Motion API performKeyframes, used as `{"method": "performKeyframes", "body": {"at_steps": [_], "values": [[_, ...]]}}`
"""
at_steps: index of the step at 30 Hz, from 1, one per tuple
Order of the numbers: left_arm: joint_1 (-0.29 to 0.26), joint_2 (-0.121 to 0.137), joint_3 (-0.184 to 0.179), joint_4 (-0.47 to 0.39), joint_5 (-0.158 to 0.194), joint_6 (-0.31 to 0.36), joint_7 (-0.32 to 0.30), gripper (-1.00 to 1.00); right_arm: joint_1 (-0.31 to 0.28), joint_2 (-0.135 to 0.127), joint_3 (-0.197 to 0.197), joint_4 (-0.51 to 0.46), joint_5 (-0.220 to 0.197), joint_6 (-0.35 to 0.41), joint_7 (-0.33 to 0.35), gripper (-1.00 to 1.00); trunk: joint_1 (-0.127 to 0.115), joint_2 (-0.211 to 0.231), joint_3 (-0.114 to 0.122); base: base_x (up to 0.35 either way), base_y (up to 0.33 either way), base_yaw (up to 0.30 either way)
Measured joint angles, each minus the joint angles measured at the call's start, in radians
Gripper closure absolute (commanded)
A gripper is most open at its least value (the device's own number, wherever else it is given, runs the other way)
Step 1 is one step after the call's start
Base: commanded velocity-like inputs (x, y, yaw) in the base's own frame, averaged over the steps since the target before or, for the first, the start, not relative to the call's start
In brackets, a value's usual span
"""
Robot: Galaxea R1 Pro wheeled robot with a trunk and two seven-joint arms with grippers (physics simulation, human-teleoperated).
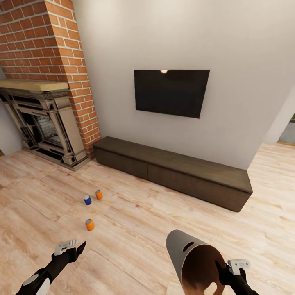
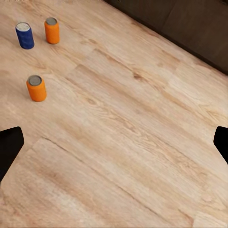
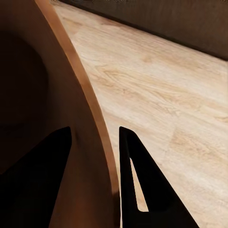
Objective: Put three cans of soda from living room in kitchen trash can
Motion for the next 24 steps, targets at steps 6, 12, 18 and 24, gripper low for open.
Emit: {"method": "performKeyframes", "body": {"at_steps": [6,12,18,24], "values": [[0.000,0.000,0.000,0.000,0.000,0.001,0.007,-1.00,0.000,0.000,0.003,0.010,0.002,0.000,0.000,1.00,0.000,0.000,0.000,0.210,0.087,0.000],[-0.001,0.000,0.000,0.000,0.000,0.001,0.011,-1.00,0.000,0.000,0.003,0.014,0.002,0.000,0.001,1.00,0.000,0.000,0.000,0.215,0.087,0.000],[-0.001,0.000,0.000,0.011,0.000,0.000,0.013,-1.00,0.000,0.000,0.004,0.016,0.001,0.000,0.001,1.00,0.000,0.000,0.000,0.224,0.092,0.000],[-0.001,0.000,0.000,0.031,0.000,-0.001,0.014,-1.00,0.000,0.000,0.004,0.018,0.002,0.000,0.001,1.00,0.000,0.000,0.000,0.226,0.095,0.000]]}}
